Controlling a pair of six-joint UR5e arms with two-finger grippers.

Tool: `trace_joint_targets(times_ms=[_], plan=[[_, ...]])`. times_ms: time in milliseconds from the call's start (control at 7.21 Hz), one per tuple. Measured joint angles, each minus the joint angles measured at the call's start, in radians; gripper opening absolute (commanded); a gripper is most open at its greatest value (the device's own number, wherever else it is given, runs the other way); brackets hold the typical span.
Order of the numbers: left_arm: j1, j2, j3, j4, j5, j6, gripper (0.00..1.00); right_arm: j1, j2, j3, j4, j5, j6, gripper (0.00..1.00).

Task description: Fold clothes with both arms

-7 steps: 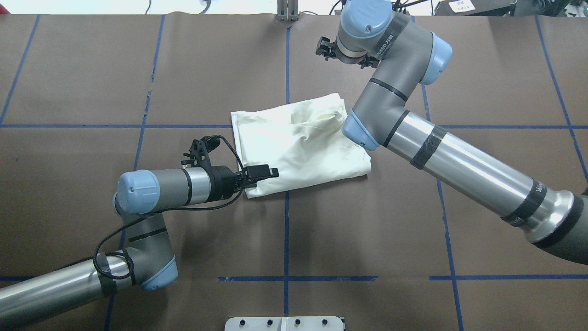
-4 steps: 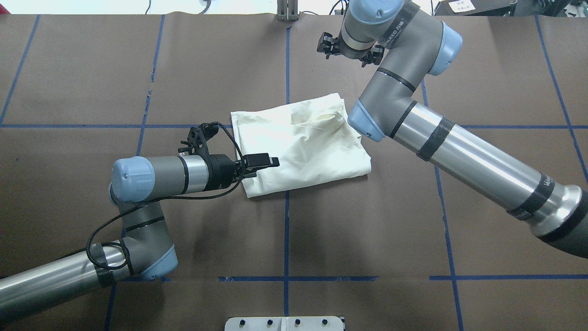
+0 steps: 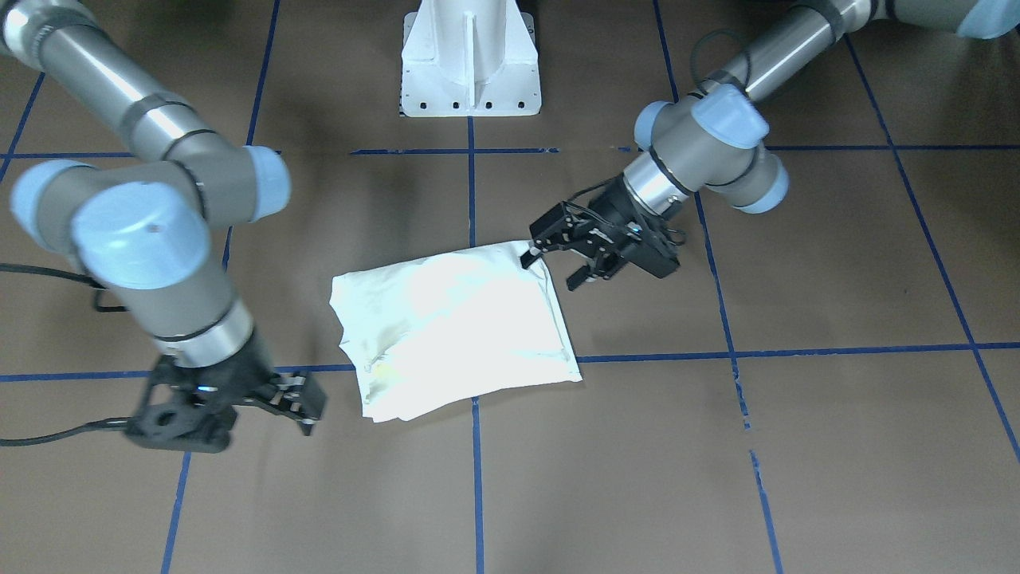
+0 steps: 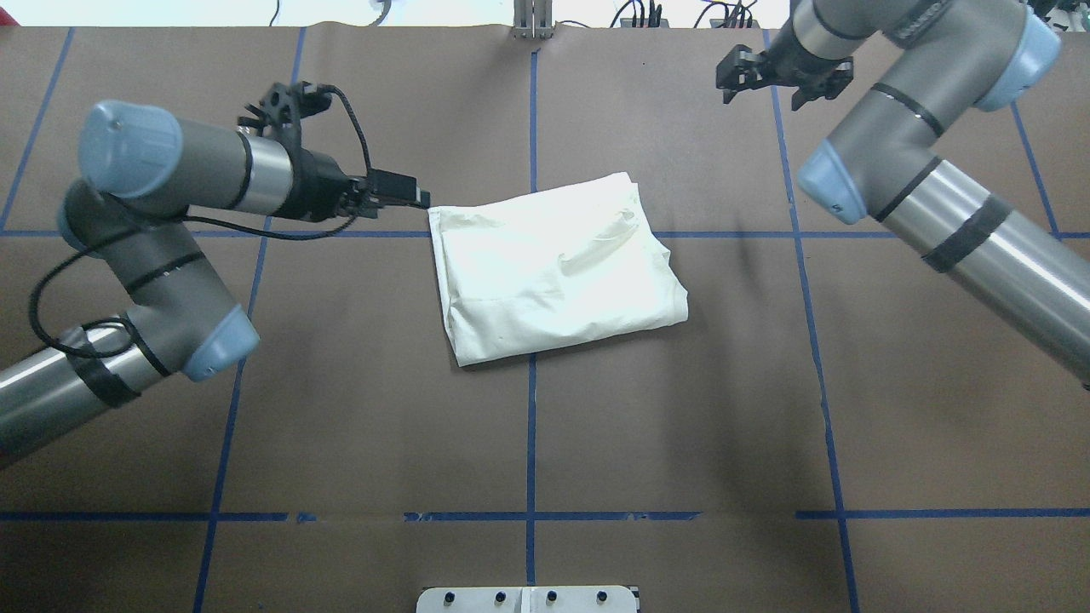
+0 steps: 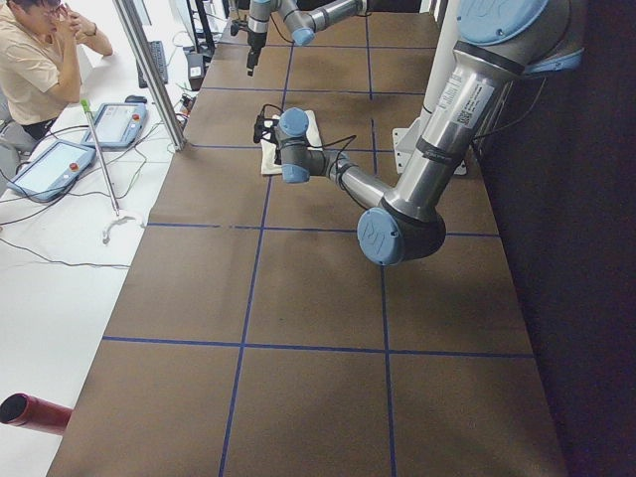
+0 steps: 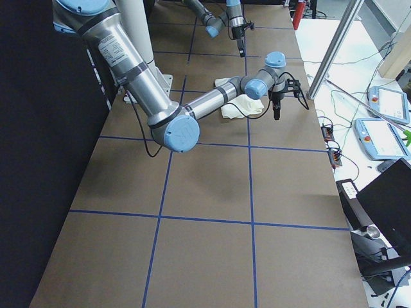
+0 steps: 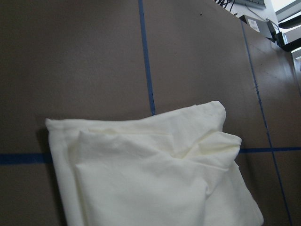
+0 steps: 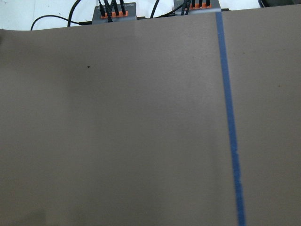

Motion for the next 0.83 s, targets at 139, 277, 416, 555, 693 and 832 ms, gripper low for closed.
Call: trace_joint_targets(times_ms=[139, 277, 416, 555, 693, 832], plan=[[-0.096, 0.026, -0.019, 0.092, -0.067, 0.199, 1.0, 0.093, -0.063, 0.009, -0.001, 0.084, -0.162, 1.0], [-0.19, 0.047, -0.026, 0.183, -0.112, 0.411, 1.0, 0.197, -0.136, 0.009, -0.004, 0.166, -0.34, 1.0], [-0.276, 0.061, -0.029, 0.286, -0.132, 0.628, 1.0, 0.295, -0.205, 0.008, -0.026, 0.215, -0.518, 1.0], [-0.367, 0.075, -0.03, 0.399, -0.139, 0.852, 1.0, 0.39, -0.259, 0.01, -0.097, 0.234, -0.693, 1.0], [-0.457, 0.084, -0.03, 0.519, -0.142, 1.054, 1.0, 0.473, -0.287, 0.015, -0.219, 0.24, -0.853, 1.0], [-0.541, 0.085, -0.03, 0.648, -0.142, 1.194, 1.0, 0.538, -0.296, 0.017, -0.358, 0.237, -0.984, 1.0]])
